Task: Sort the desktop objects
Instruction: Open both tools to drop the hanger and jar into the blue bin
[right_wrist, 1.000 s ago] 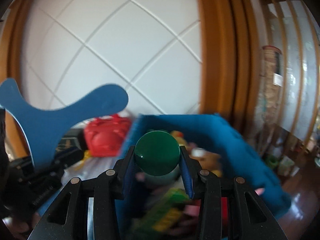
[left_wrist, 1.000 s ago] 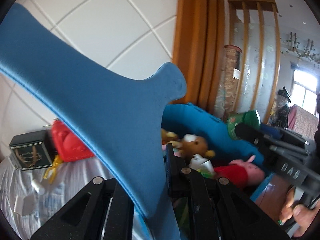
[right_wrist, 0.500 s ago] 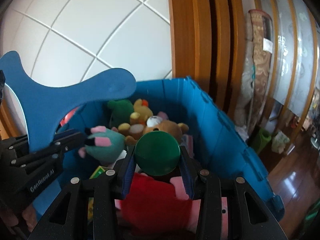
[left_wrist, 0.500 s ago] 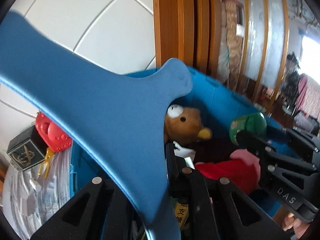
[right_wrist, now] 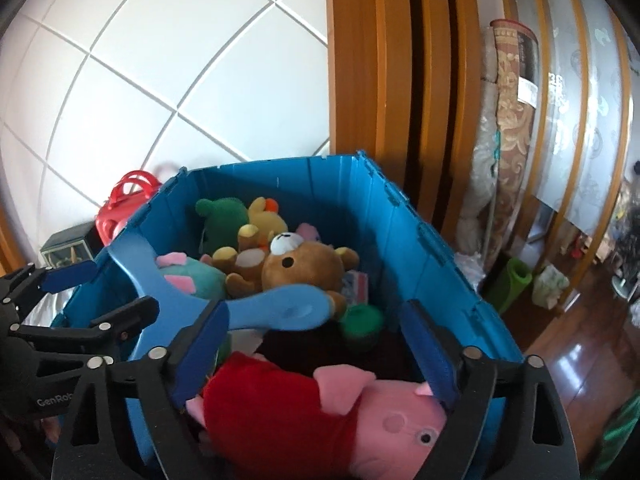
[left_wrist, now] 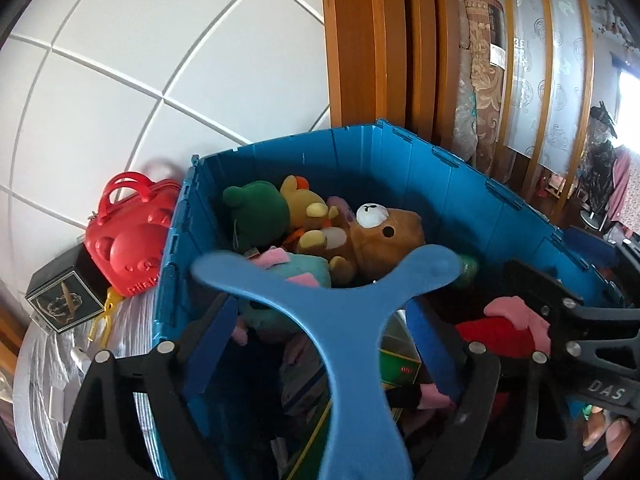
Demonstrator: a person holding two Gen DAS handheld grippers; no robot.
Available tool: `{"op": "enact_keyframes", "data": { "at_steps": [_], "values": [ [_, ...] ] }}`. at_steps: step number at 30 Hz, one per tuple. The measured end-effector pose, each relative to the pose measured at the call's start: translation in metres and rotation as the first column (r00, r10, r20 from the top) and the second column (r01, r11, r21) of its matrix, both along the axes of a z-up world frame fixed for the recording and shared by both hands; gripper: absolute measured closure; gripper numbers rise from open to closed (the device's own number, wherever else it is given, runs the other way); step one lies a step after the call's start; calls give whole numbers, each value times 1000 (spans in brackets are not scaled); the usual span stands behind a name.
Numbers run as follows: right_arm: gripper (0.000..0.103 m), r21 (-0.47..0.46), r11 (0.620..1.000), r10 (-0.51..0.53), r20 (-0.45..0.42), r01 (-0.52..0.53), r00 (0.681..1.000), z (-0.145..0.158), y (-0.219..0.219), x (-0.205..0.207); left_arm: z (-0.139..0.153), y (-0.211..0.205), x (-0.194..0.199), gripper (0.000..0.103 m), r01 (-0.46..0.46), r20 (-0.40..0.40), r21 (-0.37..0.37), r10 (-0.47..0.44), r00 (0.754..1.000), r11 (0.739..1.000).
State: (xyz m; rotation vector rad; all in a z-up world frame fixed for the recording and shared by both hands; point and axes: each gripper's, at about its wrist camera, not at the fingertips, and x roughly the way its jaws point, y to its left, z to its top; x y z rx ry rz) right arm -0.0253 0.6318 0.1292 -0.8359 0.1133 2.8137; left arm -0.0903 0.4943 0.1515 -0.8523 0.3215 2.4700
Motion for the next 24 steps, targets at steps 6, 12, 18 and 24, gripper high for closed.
{"op": "enact_keyframes", "data": {
  "at_steps": [6,12,18,24],
  "values": [
    [0,16,1000,-3,-35,4,999,14,-5,15,12,-22,18,16,15,-23,44,-14,1000,999],
    [0,11,1000,9,-58,-8,998,23,-23,25,26,-63,35,16,35,-56,141,-27,998,989],
    [0,16,999,46,-102,-44,994,37,-63,34,26,-118,35,16,-18,-49,204,28,998,979],
    [0,31,990,137,-160,-134,978,57,-135,37,17,-194,23,16,-115,-34,205,124,992,972]
  ]
}}
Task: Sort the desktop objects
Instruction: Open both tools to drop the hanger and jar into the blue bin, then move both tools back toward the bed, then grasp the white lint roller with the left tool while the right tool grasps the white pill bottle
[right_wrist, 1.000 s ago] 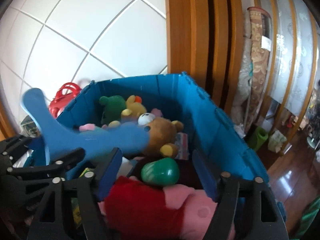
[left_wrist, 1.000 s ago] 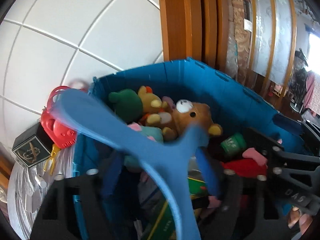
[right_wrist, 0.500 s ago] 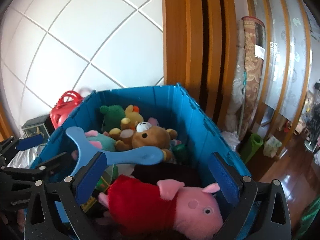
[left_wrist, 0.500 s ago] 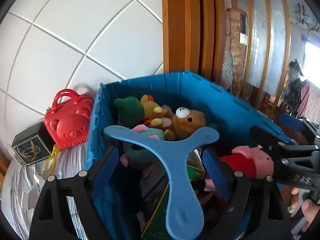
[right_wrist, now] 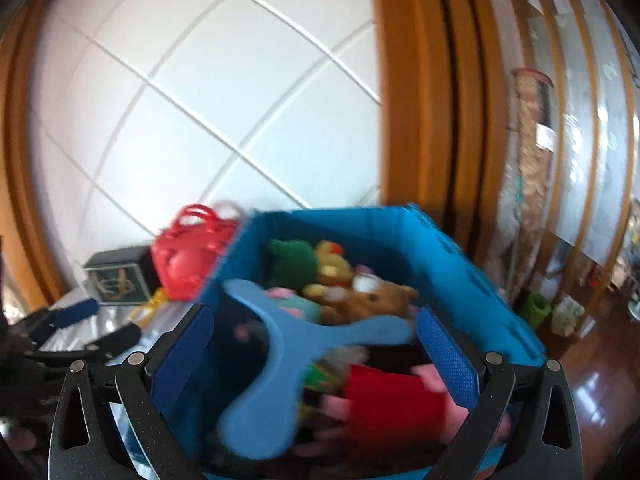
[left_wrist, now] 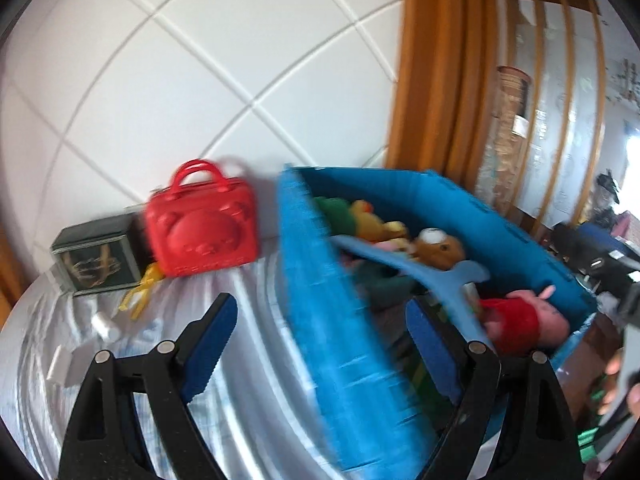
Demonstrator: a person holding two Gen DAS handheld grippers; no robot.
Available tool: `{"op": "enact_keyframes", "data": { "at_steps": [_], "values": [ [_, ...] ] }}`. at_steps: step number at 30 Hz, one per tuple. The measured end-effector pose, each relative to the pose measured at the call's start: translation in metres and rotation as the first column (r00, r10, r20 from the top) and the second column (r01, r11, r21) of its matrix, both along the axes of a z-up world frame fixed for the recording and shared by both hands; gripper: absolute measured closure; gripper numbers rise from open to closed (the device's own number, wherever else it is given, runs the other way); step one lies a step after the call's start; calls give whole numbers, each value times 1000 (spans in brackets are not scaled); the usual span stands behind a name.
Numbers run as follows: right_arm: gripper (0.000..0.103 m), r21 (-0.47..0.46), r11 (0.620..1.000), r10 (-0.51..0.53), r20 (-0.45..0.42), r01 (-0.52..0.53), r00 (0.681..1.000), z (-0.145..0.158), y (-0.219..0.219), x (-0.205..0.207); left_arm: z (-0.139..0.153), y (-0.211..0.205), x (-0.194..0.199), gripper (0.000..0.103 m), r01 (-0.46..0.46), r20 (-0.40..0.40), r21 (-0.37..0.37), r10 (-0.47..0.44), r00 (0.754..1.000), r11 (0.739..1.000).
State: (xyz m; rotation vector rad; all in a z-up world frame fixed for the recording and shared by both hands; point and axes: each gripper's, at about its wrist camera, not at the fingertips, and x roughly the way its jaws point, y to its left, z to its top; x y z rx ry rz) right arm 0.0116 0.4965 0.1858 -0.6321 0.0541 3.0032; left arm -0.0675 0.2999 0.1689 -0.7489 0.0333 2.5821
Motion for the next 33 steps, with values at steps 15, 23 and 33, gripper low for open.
{"op": "enact_keyframes", "data": {
  "at_steps": [15,23,33],
  "values": [
    [0,-35,953,302,82,-300,950,-26,-216,-71,-100,-250,-74,16,-302,177,-152,327,928,941],
    [0,-97,918,397,261,-385,880,-101,-297,-156,-179,-368,-117,16,-385,323,-229,443,837,894],
    [0,-141,888,448,484,-438,751,-213,-373,-283,-251,-443,-202,16,-450,402,-276,528,748,849]
  ]
}}
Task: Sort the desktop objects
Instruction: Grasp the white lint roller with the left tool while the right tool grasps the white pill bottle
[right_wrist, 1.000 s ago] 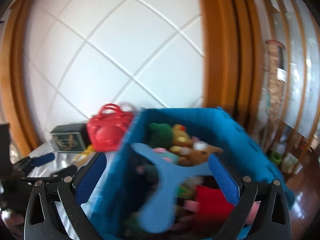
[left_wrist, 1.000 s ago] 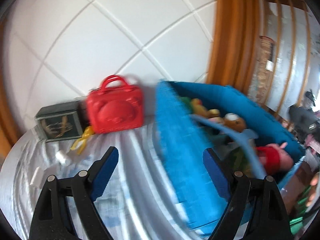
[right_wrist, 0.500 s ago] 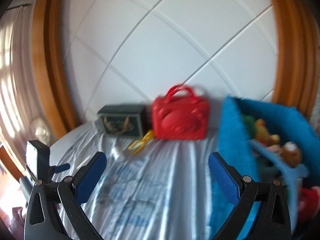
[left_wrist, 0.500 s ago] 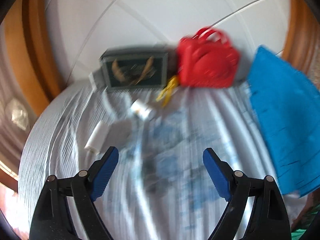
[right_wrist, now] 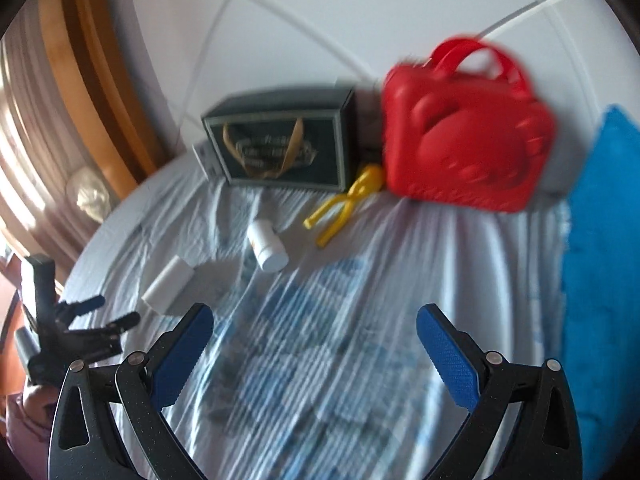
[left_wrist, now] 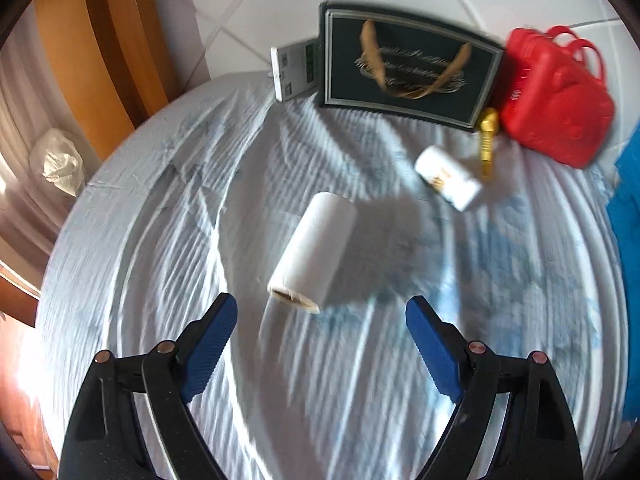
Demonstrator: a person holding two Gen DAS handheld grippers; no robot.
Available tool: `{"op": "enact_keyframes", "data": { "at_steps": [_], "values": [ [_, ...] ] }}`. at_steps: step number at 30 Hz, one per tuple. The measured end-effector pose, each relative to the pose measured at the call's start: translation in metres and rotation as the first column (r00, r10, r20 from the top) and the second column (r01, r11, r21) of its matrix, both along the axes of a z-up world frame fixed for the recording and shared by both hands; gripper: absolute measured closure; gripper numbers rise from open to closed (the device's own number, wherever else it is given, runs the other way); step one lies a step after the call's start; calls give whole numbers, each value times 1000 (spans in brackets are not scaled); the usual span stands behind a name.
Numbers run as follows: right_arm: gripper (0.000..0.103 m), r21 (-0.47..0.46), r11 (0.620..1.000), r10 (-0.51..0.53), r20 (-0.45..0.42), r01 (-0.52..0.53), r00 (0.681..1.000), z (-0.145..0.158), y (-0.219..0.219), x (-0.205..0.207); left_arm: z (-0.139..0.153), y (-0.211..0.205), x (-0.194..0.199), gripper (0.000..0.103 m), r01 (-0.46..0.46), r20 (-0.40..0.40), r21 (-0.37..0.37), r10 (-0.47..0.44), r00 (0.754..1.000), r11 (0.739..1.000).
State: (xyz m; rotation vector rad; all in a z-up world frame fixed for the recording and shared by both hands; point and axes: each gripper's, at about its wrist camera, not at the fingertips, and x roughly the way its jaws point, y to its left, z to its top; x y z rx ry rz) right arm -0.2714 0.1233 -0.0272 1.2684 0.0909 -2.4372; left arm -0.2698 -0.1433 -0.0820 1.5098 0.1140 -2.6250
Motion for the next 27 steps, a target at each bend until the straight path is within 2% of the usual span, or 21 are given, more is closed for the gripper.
{"op": "enact_keyframes", "data": {
  "at_steps": [7,10,13,15,16,19,21,25,27],
  "values": [
    [0,59,992,108,113,-115,988,-73,-58,-68,-42,-14,-51,17,-11,60,-5,11,998,1000],
    [0,53,983,167,139,-176,976,-97,-88,-92,-56,-16,-58,26,-12,76,-2,13,997,1000],
    [6,69,977,188,152,-200,970,-116,-112,-110,-71,-20,-63,33,-23,101,3,23,995,1000],
    [9,75,976,192,158,-205,969,-126,-123,-119,-77,-22,-65,33,-36,109,16,34,993,999],
    [13,79,975,191,163,-206,968,-132,-128,-123,-79,-22,-66,34,-46,107,18,44,993,999],
    [27,90,974,191,176,-209,966,-148,-140,-131,-80,-21,-68,47,-59,91,21,57,994,998],
    [56,100,972,191,195,-213,962,-157,-144,-136,-79,-18,-68,49,-62,87,12,61,994,998],
    [58,86,975,184,208,-205,961,-159,-139,-132,-75,-15,-64,53,-64,73,34,62,995,997],
    [58,72,977,183,216,-202,959,-156,-133,-125,-69,-12,-58,55,-63,51,16,62,997,998]
  ]
}}
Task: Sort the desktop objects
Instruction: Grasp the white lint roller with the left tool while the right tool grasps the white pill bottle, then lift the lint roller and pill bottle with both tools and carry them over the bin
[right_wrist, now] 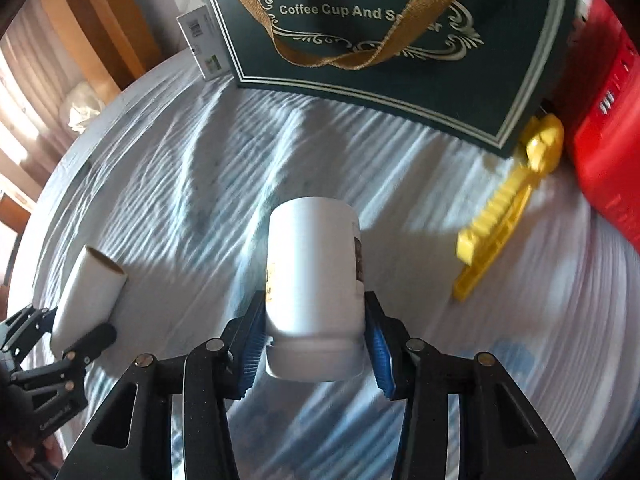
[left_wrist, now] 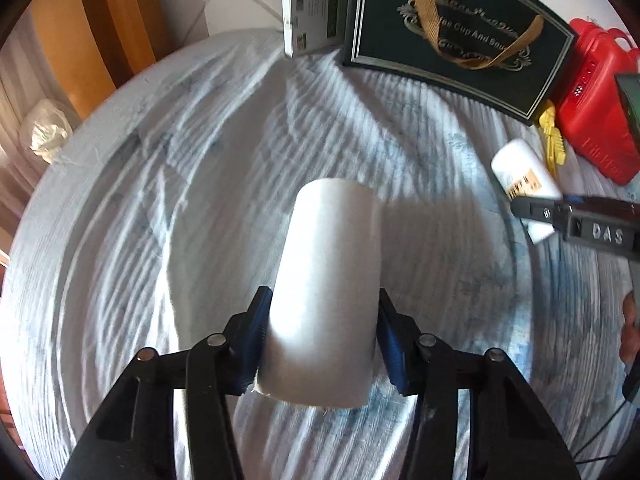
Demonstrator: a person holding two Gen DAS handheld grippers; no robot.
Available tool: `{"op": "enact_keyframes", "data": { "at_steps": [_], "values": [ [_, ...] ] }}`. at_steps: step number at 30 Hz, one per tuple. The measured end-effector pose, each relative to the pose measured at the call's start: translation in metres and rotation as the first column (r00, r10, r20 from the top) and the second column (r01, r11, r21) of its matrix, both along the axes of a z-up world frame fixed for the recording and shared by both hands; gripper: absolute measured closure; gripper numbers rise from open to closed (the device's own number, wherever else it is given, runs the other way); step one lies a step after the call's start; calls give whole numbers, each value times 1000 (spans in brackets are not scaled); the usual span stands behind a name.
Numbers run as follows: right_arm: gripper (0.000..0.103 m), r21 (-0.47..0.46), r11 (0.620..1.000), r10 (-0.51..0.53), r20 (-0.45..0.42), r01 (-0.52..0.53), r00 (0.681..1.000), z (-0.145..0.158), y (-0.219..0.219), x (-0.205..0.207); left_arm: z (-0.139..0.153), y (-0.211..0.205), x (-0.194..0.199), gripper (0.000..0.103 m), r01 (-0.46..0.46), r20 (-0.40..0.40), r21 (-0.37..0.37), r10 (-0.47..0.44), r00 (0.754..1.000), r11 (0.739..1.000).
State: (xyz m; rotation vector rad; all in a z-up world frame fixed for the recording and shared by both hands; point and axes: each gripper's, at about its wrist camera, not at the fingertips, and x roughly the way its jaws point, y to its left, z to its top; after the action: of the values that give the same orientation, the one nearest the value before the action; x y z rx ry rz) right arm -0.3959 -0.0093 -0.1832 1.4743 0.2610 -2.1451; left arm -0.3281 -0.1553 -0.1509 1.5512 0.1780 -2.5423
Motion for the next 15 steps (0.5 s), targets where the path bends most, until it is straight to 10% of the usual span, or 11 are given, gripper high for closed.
{"op": "enact_keyframes", "data": {
  "at_steps": [15],
  "values": [
    [58,-101,994,-61,-113,49,992,100,65,122,91,53,71,57,78,-172,10,-75,982,997]
  ]
}}
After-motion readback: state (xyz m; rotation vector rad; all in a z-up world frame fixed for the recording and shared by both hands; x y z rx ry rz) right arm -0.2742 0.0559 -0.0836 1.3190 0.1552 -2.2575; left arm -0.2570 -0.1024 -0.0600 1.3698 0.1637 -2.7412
